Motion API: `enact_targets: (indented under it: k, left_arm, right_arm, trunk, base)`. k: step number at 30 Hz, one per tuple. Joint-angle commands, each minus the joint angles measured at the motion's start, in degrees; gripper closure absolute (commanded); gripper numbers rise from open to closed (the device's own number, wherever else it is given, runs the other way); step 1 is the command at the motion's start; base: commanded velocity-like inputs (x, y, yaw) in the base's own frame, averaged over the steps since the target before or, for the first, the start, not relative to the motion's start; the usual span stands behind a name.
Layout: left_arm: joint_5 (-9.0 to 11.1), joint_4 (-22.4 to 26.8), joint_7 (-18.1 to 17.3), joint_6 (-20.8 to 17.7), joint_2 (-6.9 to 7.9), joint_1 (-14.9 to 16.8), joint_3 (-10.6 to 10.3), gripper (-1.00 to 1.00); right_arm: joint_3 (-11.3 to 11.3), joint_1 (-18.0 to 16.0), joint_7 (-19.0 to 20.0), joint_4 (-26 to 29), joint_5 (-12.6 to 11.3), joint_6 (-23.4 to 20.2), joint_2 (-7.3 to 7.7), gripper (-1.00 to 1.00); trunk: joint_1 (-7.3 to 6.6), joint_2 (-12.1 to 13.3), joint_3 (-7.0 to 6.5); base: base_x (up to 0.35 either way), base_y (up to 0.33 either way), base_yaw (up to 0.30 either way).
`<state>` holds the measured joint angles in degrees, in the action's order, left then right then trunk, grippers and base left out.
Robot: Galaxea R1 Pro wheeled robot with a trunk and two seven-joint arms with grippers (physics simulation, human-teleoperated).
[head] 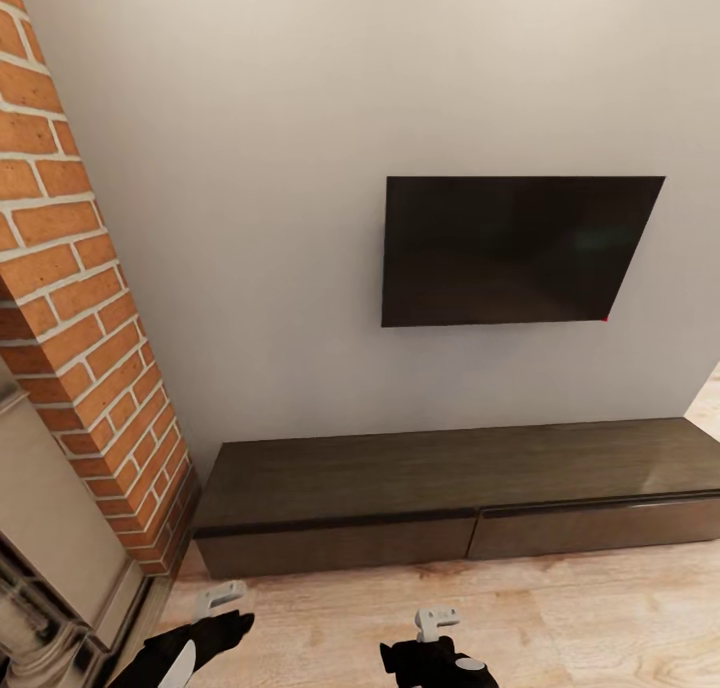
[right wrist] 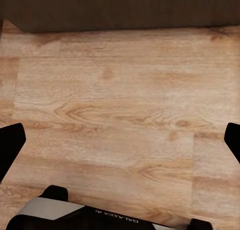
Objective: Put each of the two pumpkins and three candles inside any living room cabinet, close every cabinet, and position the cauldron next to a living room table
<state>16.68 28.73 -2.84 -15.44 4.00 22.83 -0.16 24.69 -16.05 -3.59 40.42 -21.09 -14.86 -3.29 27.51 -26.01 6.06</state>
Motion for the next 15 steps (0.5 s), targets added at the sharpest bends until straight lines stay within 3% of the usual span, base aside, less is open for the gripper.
enact_targets:
  k: [1,6,8,12,15]
  left_arm:
    - [0.41,0.09,-0.29,0.18,0.04,0.02,-0.01,-1.0]
    - [0.5,0.1,-2.33,2.52,0.1,0.02,0.03,-1.0]
    - [0.51,0.13,-3.73,3.38,0.11,0.02,0.09,-1.0]
    - [0.49,0.17,-5.51,5.21,0.12,0.02,0.19,-1.0]
    - [0.54,0.18,-6.03,5.87,0.17,0.02,0.29,-1.0]
  right_arm:
    - [0.2,-0.05,-0.39,0.1,-0.52,-0.05,-0.02,-1.0]
    - [0.0,-0.05,-0.53,0.1,-0.62,2.03,-0.22,-1.0]
    - [-1.25,-0.06,-0.55,0.1,-1.01,2.58,-0.27,-1.0]
    - [-5.87,-0.04,-0.43,0.1,-2.03,3.06,-0.33,-1.0]
    - [-7.41,-0.04,-0.45,0.03,-2.26,3.18,-0.38,-1.0]
  trunk:
    - [0.03,-0.11,0.12]
    - [0.03,-0.11,0.12]
    - [0.47,-0.92,0.48]
    - [1.35,-2.52,1.2]
    - [2.01,-3.72,1.74]
  base:
    - [0.0,0.0,0.0]
    - [0.0,0.0,0.0]
    - [0.0,0.0,0.0]
    - [0.0,0.0,0.0]
    - [0.0,0.0,0.0]
